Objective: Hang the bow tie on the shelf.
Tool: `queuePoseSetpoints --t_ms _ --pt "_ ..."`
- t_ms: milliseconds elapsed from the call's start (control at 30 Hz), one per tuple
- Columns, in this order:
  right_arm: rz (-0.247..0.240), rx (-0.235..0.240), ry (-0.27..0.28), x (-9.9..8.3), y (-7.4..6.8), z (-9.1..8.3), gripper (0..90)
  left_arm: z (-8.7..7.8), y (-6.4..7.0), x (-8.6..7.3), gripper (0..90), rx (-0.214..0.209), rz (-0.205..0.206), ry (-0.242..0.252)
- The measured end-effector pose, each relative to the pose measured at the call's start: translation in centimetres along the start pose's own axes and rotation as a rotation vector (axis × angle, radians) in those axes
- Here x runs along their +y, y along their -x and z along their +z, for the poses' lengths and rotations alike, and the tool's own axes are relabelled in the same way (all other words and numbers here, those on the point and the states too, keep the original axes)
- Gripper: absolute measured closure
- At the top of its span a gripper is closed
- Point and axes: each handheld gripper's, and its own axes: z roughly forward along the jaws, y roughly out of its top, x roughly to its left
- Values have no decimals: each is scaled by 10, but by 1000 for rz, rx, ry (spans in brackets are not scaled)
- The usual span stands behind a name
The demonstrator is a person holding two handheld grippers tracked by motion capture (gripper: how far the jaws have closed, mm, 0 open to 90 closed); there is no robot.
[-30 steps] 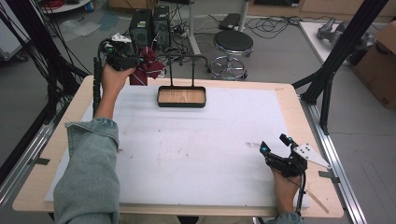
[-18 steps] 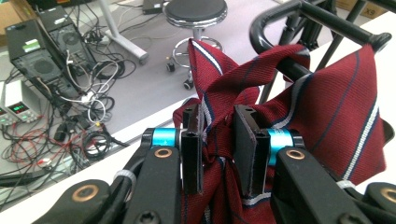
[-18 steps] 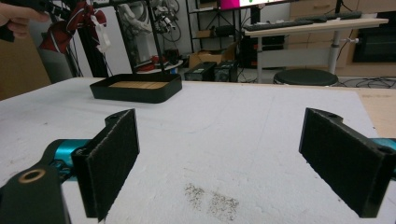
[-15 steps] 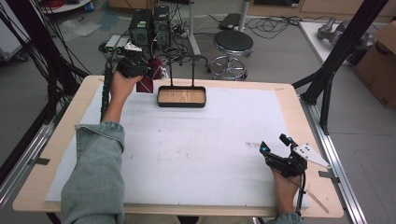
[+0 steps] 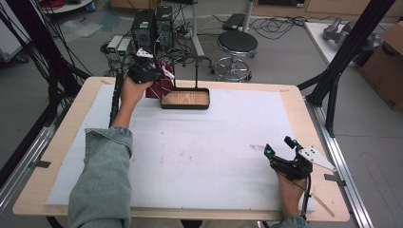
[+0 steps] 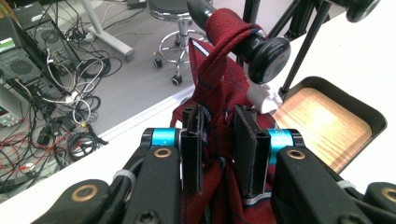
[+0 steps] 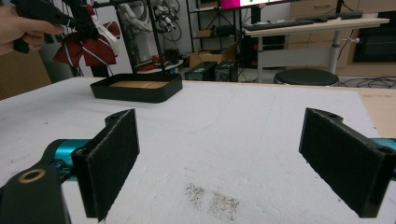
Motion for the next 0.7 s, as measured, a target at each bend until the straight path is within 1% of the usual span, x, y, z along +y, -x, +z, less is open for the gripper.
queuePoseSetpoints --t_ms 200,300,433,600,700 --pt "-1 0 -1 0 0 0 113 -1 1 1 726 -1 1 6" --pt "-1 0 0 0 0 0 113 -1 0 0 722 -3 1 0" --pt "-1 -1 0 0 0 0 113 0 0 0 695 -9 3 0" --pt "0 -2 0 0 0 0 113 -1 -1 0 675 -2 1 -1" --pt "-1 -2 0 0 0 0 113 -2 0 0 651 7 11 -7"
